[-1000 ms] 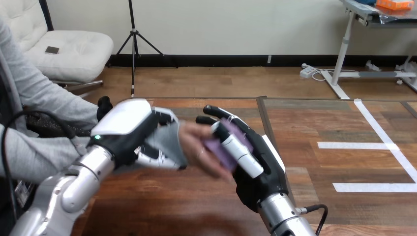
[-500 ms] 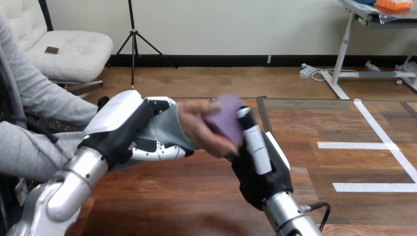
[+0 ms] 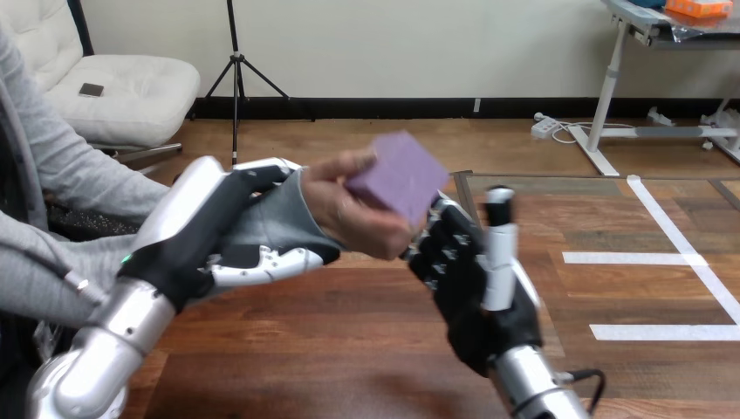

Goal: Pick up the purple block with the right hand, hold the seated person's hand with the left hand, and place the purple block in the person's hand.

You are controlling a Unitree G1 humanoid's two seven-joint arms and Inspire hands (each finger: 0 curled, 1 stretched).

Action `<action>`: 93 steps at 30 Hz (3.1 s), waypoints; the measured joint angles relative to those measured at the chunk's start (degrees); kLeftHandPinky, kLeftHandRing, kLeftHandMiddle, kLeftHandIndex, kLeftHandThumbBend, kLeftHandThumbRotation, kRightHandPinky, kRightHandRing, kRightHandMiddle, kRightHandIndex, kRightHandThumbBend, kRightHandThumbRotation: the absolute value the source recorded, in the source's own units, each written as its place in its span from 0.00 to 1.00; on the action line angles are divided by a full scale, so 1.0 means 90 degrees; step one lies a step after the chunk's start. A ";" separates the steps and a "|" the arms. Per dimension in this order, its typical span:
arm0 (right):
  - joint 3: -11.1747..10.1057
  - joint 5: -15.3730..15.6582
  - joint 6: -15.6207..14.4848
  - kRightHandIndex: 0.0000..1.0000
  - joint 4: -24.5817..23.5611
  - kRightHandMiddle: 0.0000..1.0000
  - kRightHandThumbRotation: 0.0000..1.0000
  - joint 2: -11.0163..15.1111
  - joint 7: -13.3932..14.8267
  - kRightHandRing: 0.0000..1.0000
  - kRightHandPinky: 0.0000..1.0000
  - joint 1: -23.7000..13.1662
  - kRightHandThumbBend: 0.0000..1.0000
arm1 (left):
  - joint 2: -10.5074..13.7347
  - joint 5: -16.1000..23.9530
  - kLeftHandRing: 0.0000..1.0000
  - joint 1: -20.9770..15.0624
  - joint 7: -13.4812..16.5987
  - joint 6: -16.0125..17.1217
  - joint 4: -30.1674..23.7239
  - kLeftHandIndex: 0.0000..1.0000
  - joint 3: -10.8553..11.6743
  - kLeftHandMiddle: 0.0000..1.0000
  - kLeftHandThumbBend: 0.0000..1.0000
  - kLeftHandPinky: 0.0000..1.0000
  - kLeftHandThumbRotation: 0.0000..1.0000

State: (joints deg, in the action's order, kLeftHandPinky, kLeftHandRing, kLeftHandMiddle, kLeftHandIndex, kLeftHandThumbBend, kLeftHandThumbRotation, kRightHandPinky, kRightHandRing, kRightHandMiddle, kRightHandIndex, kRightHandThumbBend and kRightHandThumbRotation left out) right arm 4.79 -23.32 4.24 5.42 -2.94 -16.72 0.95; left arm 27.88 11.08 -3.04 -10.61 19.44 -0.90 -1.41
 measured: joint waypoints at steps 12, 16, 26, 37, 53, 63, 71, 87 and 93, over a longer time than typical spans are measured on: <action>-0.0358 -0.0084 0.0000 0.87 0.0000 0.88 1.00 0.0110 -0.0275 0.87 0.81 0.0060 1.00 | -0.0133 -0.1038 0.67 0.0405 -0.0354 0.0415 -0.0022 0.71 0.0288 0.73 0.82 0.52 0.59; -0.0455 -0.0102 0.0000 0.88 0.0002 0.89 1.00 0.0114 -0.0351 0.88 0.82 0.0069 1.00 | -0.0156 -0.1152 0.67 0.0562 -0.0439 0.0585 -0.0011 0.72 0.0296 0.72 0.90 0.52 0.66; -0.0638 -0.0100 0.0000 0.87 0.0003 0.88 1.00 0.0113 -0.0491 0.88 0.84 0.0087 1.00 | -0.0221 -0.1239 0.73 0.0967 -0.0574 0.0757 0.0104 0.76 0.0310 0.76 0.99 0.58 0.78; -0.0786 -0.0102 -0.0006 0.87 0.0008 0.88 1.00 0.0109 -0.0520 0.86 0.86 0.0101 1.00 | -0.0431 -0.1403 0.77 0.1430 -0.0563 0.0771 0.0165 0.78 0.0394 0.79 1.00 0.65 0.87; -0.0914 -0.0147 -0.0159 0.86 0.0015 0.87 1.00 0.0121 -0.0576 0.86 0.82 0.0236 1.00 | -0.0769 -0.1550 0.76 0.1566 -0.0561 0.1537 0.0674 0.78 0.0473 0.79 1.00 0.65 0.98; -0.0967 -0.0146 -0.0162 0.88 0.0070 0.89 1.00 0.0139 -0.0697 0.90 0.86 0.0392 1.00 | -0.0854 -0.1702 0.78 0.1600 -0.0591 0.1554 0.0791 0.80 0.0540 0.80 1.00 0.66 0.99; -0.1042 -0.0146 -0.0162 0.89 0.0142 0.90 1.00 0.0139 -0.0801 0.91 0.89 0.0472 1.00 | -0.0934 -0.2246 0.83 0.1638 -0.0845 0.1478 0.0804 0.82 0.0555 0.82 1.00 0.73 0.99; -0.1143 -0.0145 -0.0162 0.86 0.0151 0.87 1.00 0.0139 -0.0851 0.88 0.90 0.0646 1.00 | -0.1296 -0.2940 0.85 0.1755 -0.1234 0.1386 0.0849 0.81 0.0555 0.82 0.88 0.78 1.00; -0.1159 -0.0144 -0.0162 0.86 0.0163 0.87 1.00 0.0141 -0.0852 0.88 0.90 0.0690 1.00 | -0.1376 -0.2908 0.85 0.1781 -0.1330 0.1382 0.0857 0.79 0.0542 0.81 0.83 0.79 1.00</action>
State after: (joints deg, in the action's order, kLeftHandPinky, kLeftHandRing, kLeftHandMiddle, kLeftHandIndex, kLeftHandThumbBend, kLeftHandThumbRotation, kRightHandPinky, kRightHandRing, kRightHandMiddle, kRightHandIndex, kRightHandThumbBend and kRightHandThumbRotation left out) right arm -5.64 -24.62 2.78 6.88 -1.67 -24.39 7.17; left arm 15.50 -15.10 12.98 -22.58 31.88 6.81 3.47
